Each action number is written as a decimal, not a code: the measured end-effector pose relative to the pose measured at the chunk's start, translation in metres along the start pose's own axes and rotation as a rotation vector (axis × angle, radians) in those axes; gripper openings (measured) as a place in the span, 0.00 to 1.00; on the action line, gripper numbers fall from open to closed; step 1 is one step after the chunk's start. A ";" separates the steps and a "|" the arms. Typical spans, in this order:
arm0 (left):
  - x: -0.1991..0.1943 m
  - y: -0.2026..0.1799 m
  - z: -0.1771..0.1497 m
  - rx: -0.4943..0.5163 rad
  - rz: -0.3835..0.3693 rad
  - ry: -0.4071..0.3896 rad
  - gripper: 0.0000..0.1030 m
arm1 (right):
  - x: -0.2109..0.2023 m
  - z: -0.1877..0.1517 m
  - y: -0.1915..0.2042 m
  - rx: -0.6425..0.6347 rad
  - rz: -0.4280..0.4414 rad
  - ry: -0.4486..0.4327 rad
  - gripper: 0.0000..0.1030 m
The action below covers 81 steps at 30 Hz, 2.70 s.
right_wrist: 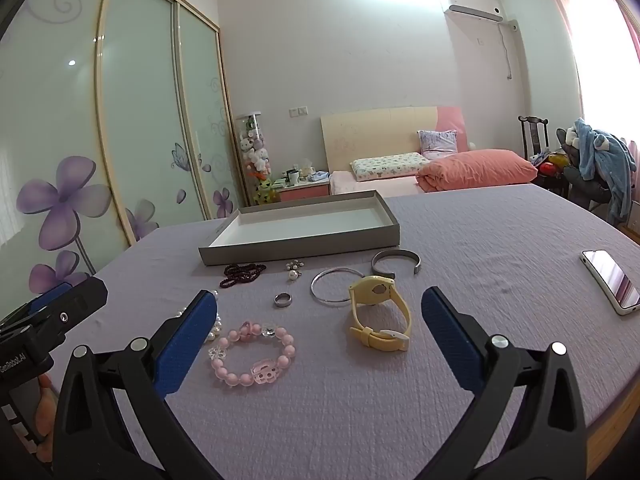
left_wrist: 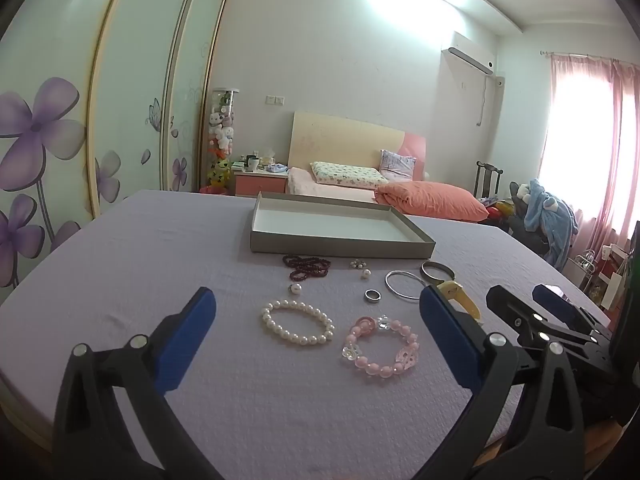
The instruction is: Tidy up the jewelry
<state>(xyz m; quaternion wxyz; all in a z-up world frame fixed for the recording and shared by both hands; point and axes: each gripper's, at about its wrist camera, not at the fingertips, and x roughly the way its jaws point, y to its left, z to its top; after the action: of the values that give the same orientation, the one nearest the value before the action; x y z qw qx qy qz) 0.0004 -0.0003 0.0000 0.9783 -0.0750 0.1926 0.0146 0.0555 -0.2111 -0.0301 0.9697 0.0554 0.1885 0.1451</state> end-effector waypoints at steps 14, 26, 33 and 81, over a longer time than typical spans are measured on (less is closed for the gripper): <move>0.001 0.001 0.000 -0.001 0.002 0.003 0.96 | 0.000 0.001 0.000 0.001 0.000 -0.001 0.98; 0.001 -0.006 0.006 -0.001 0.001 0.001 0.96 | -0.001 0.002 0.000 -0.001 -0.001 -0.001 0.98; 0.002 -0.003 0.003 -0.001 0.001 0.003 0.96 | -0.001 0.001 0.000 -0.001 0.000 -0.001 0.98; 0.033 0.014 -0.006 -0.004 0.066 0.087 0.96 | 0.029 -0.002 -0.019 0.023 -0.036 0.107 0.98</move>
<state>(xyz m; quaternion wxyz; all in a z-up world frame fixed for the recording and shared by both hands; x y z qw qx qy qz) 0.0283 0.0121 -0.0203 0.9678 -0.0714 0.2375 0.0439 0.0848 -0.2203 -0.0453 0.9600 0.0553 0.2428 0.1283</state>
